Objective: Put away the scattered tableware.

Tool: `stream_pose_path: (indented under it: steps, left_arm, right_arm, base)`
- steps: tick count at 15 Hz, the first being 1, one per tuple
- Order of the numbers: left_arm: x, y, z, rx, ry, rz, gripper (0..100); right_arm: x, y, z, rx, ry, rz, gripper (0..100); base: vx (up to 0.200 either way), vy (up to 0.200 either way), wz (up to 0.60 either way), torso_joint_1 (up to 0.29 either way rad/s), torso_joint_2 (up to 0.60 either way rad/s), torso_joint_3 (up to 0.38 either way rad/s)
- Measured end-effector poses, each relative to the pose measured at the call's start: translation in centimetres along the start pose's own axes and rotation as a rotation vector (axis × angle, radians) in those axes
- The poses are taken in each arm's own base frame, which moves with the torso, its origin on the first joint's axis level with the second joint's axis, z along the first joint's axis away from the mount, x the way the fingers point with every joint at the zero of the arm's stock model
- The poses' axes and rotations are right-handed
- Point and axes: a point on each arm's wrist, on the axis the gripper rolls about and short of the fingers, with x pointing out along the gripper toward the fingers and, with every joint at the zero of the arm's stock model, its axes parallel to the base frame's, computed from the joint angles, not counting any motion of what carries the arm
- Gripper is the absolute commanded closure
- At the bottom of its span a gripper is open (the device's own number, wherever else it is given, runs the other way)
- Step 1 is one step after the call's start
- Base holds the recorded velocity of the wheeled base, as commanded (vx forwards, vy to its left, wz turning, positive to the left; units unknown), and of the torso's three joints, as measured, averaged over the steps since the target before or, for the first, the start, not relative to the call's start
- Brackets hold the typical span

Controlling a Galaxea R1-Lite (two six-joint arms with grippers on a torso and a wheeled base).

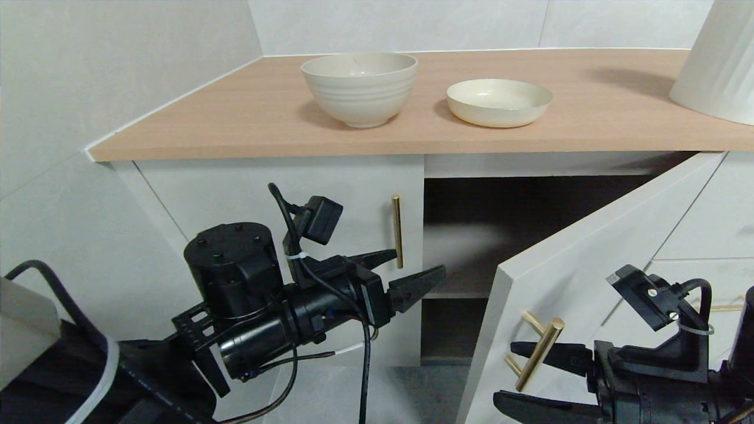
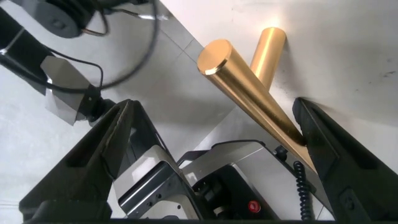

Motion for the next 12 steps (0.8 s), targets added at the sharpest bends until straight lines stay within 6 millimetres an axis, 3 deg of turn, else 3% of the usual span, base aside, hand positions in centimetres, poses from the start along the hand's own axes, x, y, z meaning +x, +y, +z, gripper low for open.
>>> stream_pose_path:
  steps: [2,3,7,12]
  left_arm:
    - [1.1,-0.1,-0.8,0.01,0.02,-0.011,0]
    - [1.7,-0.2,-1.3,0.01,0.033,-0.019,100]
    - [2.9,-0.7,-2.7,0.135,0.067,-0.048,100]
    - [4.2,-2.5,-2.5,0.194,0.009,-0.135,100]
  right_arm:
    - [0.0,0.0,0.0,-0.001,-0.001,0.0,0]
    - [0.0,0.0,0.0,-0.001,-0.001,0.0,0]
    - [0.0,0.0,0.0,-0.002,-0.002,-0.001,0]
    - [-0.1,-0.1,0.2,-0.001,-0.01,-0.008,0]
  base:
    - [0.0,0.0,0.0,0.0,0.0,0.0]
    - [0.0,0.0,0.0,0.0,0.0,0.0]
    - [0.0,0.0,0.0,0.0,0.0,0.0]
    - [0.0,0.0,0.0,0.0,0.0,0.0]
